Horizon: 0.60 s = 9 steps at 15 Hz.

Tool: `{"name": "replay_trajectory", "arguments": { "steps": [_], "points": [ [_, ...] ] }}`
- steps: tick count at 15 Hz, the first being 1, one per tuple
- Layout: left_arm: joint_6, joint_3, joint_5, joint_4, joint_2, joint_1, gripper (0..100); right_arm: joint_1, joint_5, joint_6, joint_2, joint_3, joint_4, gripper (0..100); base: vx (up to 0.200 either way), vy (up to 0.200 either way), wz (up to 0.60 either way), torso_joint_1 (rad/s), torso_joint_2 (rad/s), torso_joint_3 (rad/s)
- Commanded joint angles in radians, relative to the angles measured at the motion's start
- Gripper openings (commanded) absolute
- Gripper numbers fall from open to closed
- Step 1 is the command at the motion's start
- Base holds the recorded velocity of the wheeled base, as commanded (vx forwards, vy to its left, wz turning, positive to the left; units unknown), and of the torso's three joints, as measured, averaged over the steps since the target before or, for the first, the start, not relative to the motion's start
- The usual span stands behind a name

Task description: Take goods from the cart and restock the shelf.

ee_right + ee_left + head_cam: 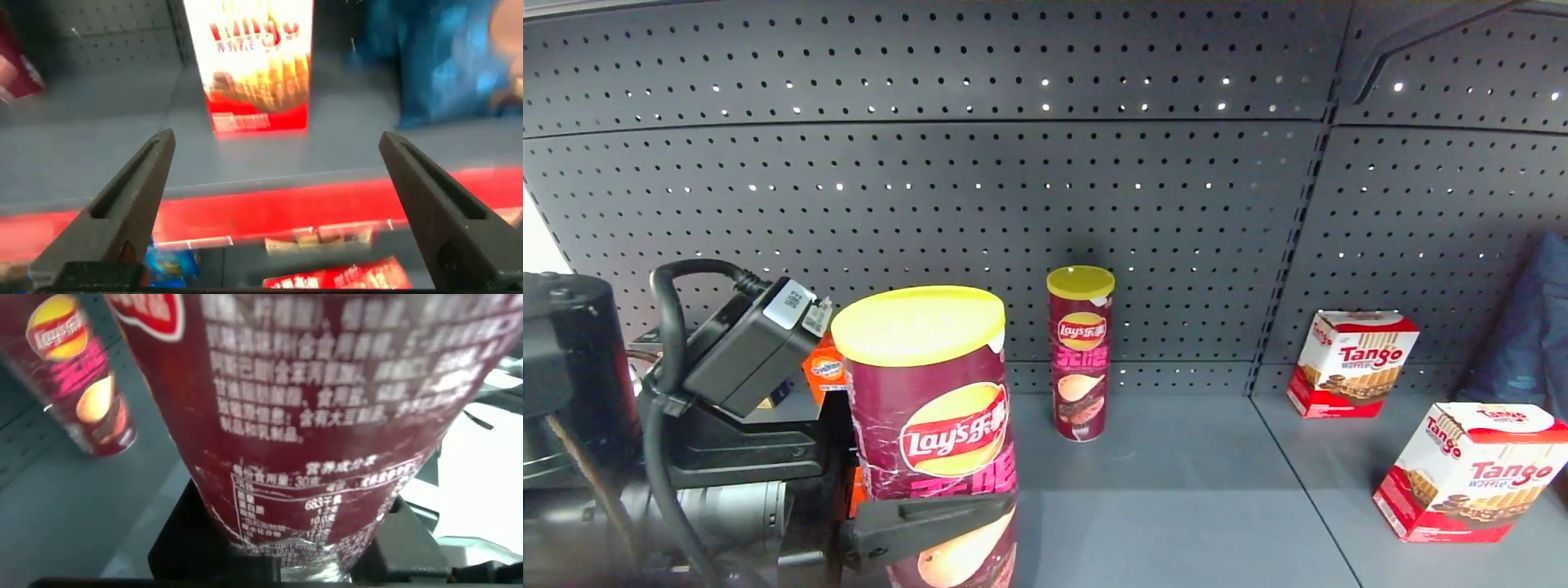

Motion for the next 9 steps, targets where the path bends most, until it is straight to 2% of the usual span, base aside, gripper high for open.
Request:
{"name": "replay_trajectory", "arguments": {
  "steps": [1, 4, 6, 7, 9],
  "points": [
    [-0.002, 0.022, 0.021, 0.0, -0.031, 0.0, 0, 0.036, 0.064, 0.148, 0.29, -0.348, 0.014, 100, 0.0, 0.0, 0.0, 0.0, 0.0, 0.0],
    [-0.002, 0.004, 0.043, 0.0, -0.033, 0.001, 0, 0.183, 0.21, -0.131, 0.322, -0.437, 0.074, 100, 0.0, 0.0, 0.0, 0.0, 0.0, 0.0],
    [-0.005, -0.013, 0.04, 0.001, -0.028, 0.006, 0, 0.242, 0.251, -0.222, 0.512, -0.566, 0.152, 100, 0.0, 0.0, 0.0, 0.0, 0.0, 0.0],
    [-0.005, -0.023, 0.037, 0.001, -0.026, 0.014, 0, 0.294, 0.308, -0.26, 0.584, -0.598, 0.149, 100, 0.0, 0.0, 0.0, 0.0, 0.0, 0.0],
    [-0.008, -0.056, 0.029, 0.0, -0.003, 0.026, 0, 0.374, 0.309, -0.318, 0.736, -0.624, 0.103, 100, 0.0, 0.0, 0.0, 0.0, 0.0, 0.0]
  ]
}}
